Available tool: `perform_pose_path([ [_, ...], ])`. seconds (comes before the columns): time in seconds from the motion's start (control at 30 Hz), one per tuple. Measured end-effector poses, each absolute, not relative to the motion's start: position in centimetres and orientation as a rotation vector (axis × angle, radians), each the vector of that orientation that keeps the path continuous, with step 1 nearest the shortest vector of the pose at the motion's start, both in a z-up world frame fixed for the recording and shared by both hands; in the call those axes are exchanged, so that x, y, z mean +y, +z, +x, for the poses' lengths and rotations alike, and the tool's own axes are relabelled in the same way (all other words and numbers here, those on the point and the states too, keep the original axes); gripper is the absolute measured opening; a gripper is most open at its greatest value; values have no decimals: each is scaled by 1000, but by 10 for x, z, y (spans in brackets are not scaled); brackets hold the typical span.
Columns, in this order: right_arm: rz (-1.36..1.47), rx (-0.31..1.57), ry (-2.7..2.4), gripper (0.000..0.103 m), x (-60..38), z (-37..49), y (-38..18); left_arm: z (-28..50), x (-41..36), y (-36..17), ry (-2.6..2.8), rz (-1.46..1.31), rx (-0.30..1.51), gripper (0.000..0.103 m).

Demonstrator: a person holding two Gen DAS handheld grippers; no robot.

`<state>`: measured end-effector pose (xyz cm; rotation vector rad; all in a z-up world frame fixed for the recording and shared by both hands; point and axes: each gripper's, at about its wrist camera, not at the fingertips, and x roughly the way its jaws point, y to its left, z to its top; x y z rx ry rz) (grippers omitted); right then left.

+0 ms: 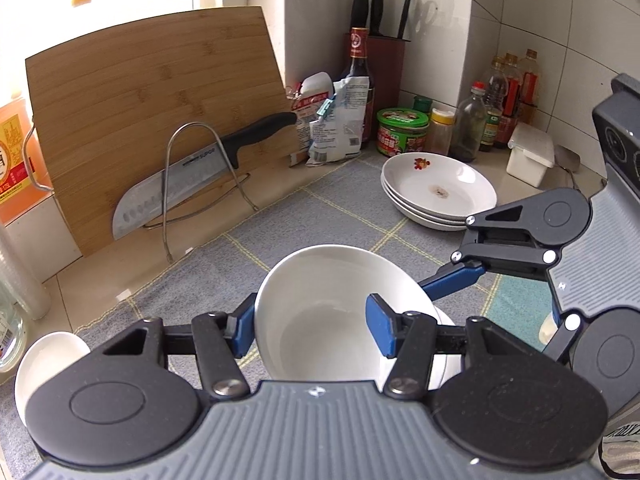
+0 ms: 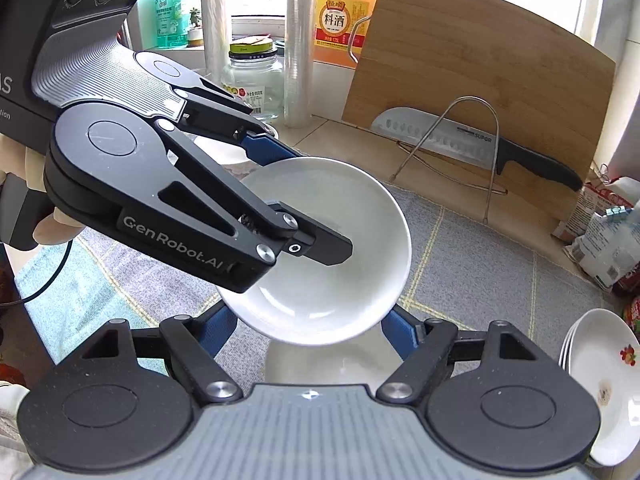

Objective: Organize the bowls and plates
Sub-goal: 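Lower the second bowl into the placed bowl with both tools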

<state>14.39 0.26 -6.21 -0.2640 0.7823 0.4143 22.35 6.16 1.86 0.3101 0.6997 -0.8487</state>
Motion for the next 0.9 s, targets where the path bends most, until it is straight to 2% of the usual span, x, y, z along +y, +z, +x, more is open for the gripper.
perform_pose_path([
  [0.43,-222,805,307,82,-27,117,-71,213,27,6,-949,346,715,55],
  [0.9,-201,837,318,83,-32,117,-83,218,24,-11,-946,343,765,55],
])
